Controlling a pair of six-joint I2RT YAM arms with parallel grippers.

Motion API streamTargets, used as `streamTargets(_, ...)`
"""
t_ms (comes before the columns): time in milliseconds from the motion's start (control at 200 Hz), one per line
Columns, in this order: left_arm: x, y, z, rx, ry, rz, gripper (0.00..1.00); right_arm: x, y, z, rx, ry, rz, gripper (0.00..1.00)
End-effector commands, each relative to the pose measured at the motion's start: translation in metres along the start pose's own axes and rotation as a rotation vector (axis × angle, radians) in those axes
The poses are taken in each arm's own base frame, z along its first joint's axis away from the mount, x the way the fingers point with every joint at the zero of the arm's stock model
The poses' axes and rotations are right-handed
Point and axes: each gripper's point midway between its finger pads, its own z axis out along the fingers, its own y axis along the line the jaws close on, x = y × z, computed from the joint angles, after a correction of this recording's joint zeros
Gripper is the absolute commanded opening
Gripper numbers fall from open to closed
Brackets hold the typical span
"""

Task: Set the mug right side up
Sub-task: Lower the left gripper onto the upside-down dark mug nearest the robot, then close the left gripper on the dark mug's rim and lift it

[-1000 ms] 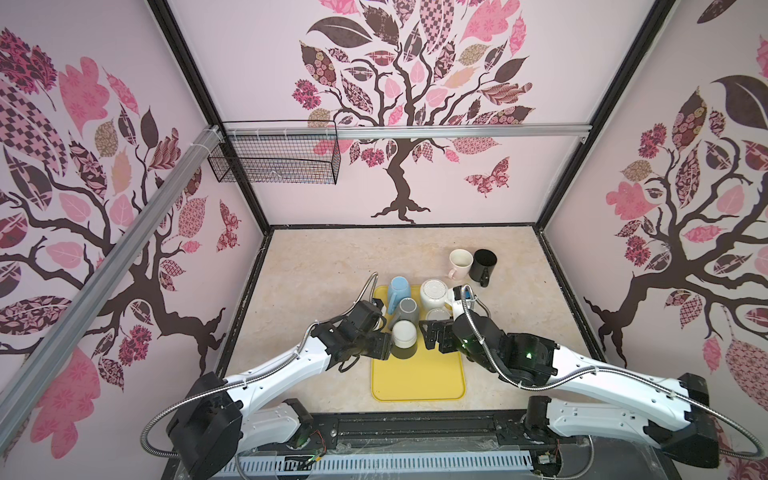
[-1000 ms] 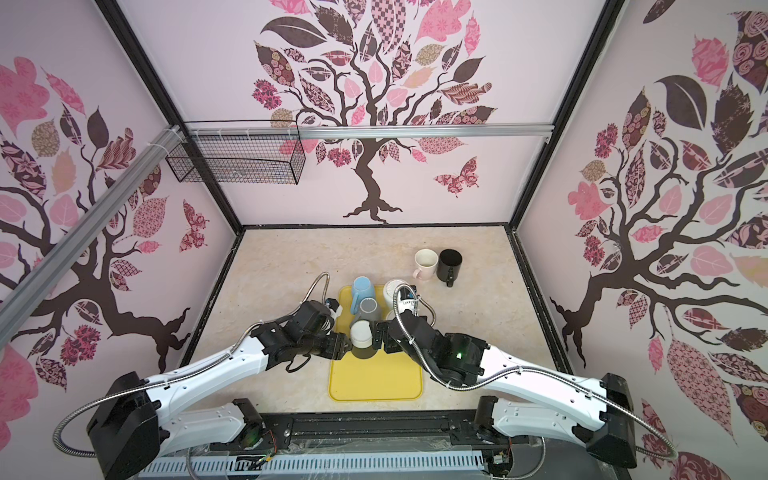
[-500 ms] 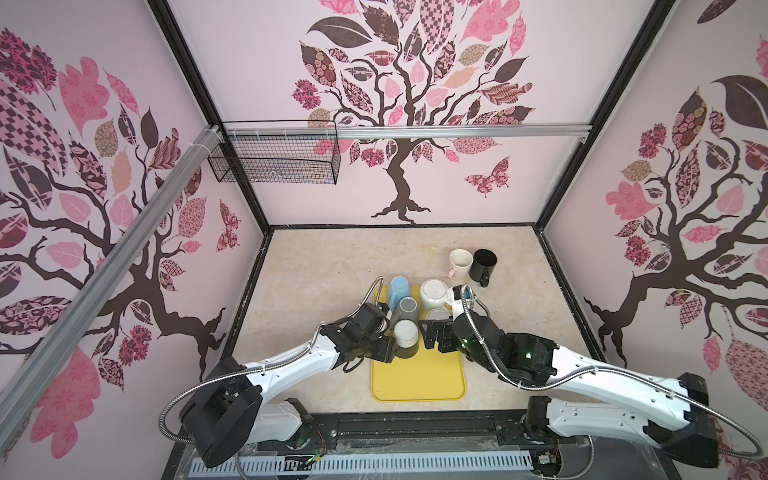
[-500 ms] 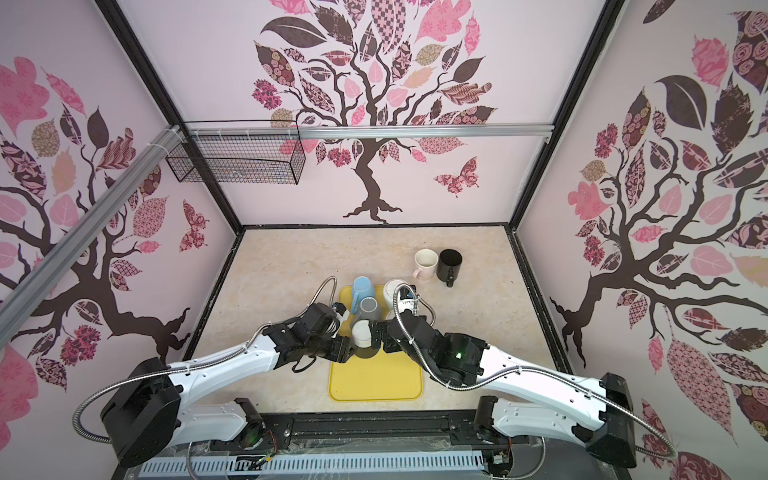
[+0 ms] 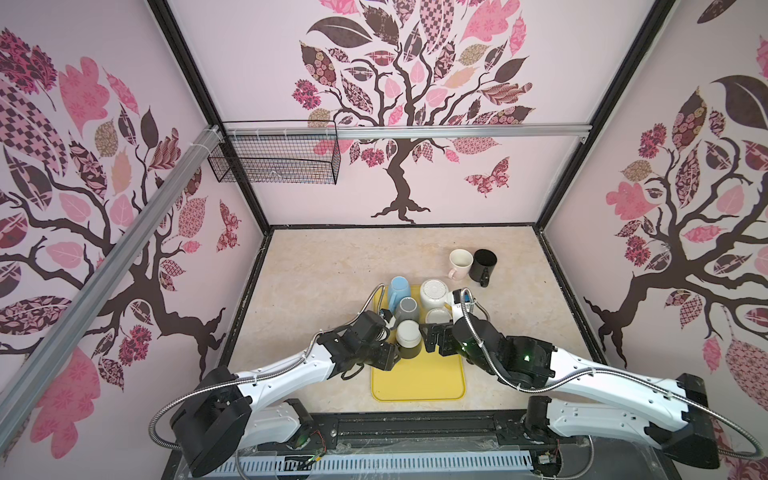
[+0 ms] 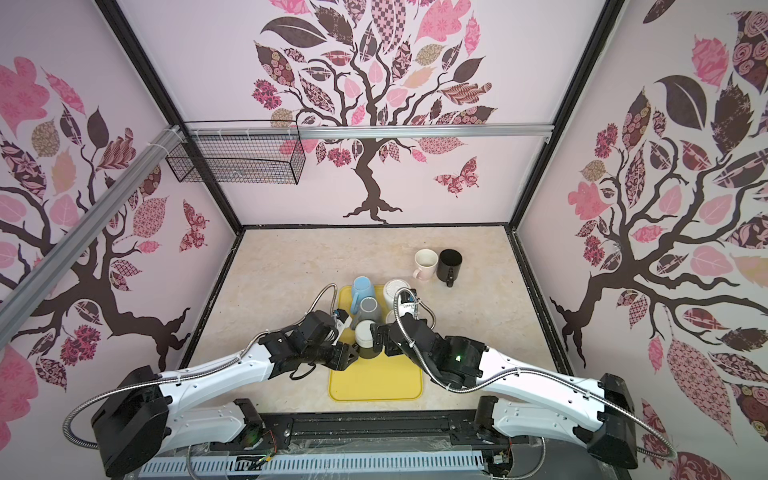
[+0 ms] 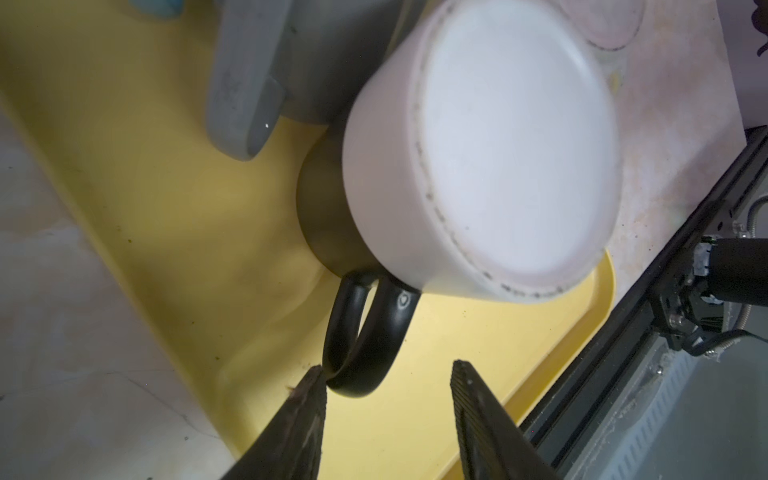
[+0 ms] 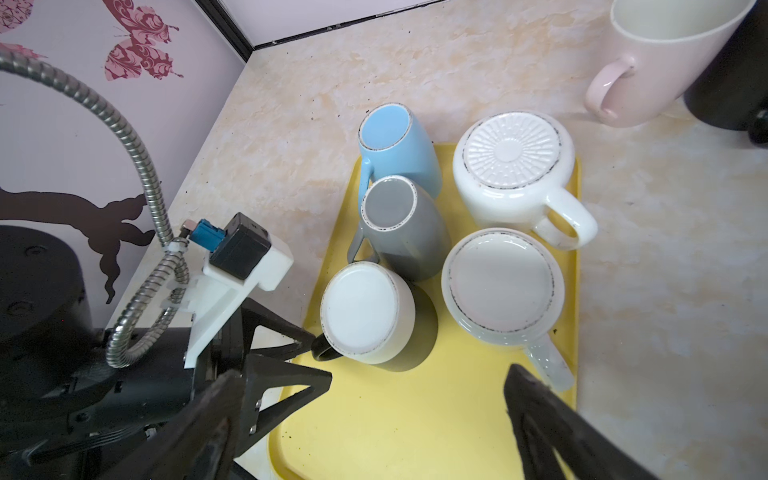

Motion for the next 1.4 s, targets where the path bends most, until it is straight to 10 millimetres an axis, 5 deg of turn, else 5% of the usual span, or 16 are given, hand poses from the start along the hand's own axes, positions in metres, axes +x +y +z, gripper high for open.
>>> streamTargets(0,0.010,-0.006,0.006,0.039,0.022,0.004,0.51,-0.010,0.003,-0.008,-0.024,-0.035,0.023,0.99)
streamTargets(375,-0.013,0.012,-0.010,-0.127,-0.041,0.037,0.46,-0.013,-0.004,-0.013,-0.019,-0.067,0.028,0.99)
streamTargets(660,-0.022,0.005,0.000,-0.154,-0.009,0.081,0.38,-0.013,-0.008,-0.015,-0.020,-0.080,0.032,0.99)
streamTargets(1390,-0.035,0.001,0.018,-0.205,0.031,0.144,0.35,-0.013,-0.012,-0.018,-0.020,-0.096,0.028,0.99)
